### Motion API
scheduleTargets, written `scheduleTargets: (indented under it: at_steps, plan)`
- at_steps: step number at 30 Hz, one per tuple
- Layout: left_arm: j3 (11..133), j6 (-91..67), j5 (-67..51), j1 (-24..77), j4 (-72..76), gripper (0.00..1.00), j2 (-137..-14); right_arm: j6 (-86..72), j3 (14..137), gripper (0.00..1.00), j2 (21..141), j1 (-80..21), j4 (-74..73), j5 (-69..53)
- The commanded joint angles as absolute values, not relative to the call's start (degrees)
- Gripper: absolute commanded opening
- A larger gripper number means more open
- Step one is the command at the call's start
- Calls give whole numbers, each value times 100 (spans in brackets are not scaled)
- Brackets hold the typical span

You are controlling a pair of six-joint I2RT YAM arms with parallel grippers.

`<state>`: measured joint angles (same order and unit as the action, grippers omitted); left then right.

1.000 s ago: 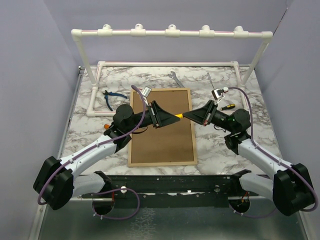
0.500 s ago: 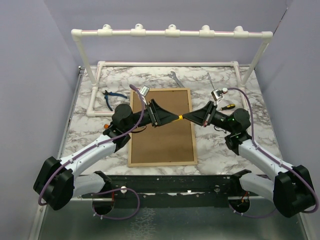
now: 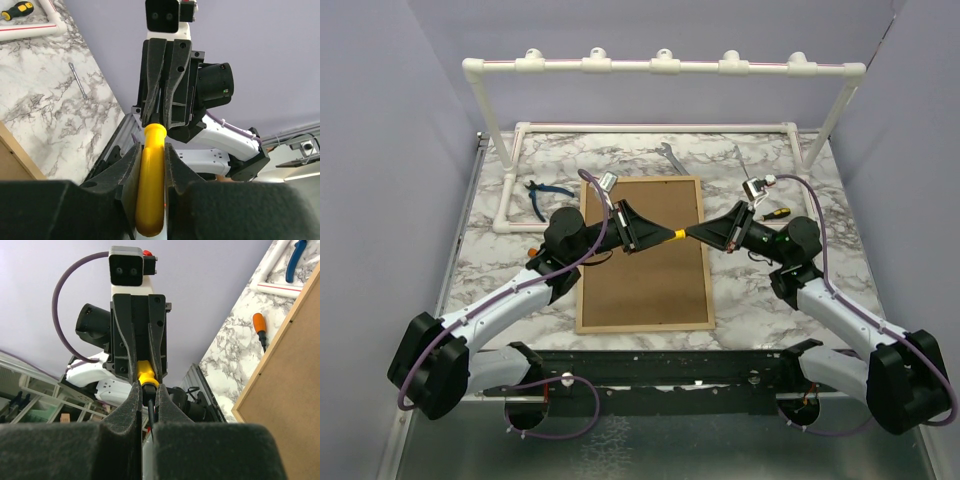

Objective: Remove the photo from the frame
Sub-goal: Adjust the screwdriver.

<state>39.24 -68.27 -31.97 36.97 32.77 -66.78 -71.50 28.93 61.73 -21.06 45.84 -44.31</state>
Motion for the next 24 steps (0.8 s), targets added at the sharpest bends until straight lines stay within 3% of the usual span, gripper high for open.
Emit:
scheduleTargets:
  at_steps: [1,7,10,12,20,24]
  plan:
    - [3924,-6868,-3337,3700,3480,18,-6712,-6994,2971,1,6266,-2136,4515,-4431]
    - [3931,-6857,-3395,3700,3480,18,-6768,-6970,2953,1,6284,-2135,4513,-4418]
    - [3939,-6891,-3431,3700,3474,38,-6794,-6973,2965,1,6292,-2135,4530,-4404]
    - [3941,-6912,-3447,3696,3474,40,-6812,-6975,2999,1,6301,-2135,4535,-4411]
    - [3924,-6930,-3488,3700,3479,39,-6824,-6960,3061,1,6370,-2136,4509,-4465]
    - [3928,-6932,-3502,3700,3480,30,-6821,-6936,3041,1,6376,-2136,4499,-4465]
